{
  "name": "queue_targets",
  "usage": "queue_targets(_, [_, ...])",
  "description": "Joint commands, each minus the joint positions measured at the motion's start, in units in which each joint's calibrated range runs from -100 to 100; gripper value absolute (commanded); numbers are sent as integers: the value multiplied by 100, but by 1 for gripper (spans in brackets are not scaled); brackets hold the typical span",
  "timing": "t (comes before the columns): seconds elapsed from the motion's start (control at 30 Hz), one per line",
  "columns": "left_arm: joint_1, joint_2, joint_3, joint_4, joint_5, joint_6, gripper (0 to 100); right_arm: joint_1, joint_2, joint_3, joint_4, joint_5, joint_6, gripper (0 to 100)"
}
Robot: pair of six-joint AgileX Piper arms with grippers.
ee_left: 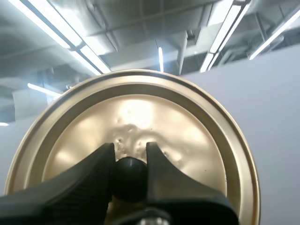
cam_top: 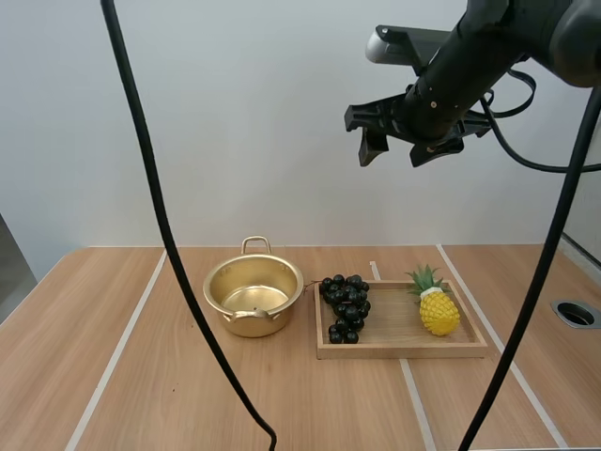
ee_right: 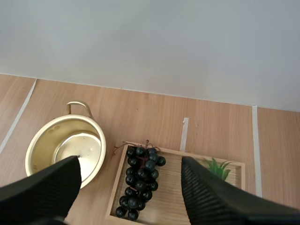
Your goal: Open the pot, put the grape inside, and close it
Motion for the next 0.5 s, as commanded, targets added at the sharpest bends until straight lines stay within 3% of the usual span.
queue_targets(0.0, [4, 334, -875, -9, 12, -297, 0, 3, -24, 301, 164, 0, -110, 100])
queue_targets(0.23, [4, 681, -2737, -9, -4, -600, 0, 3, -24, 1048, 276, 0, -293, 100])
queue_targets(0.47, [4, 786, -3804, -9, -4, -600, 0, 3, 90, 1632, 299, 0, -293, 100])
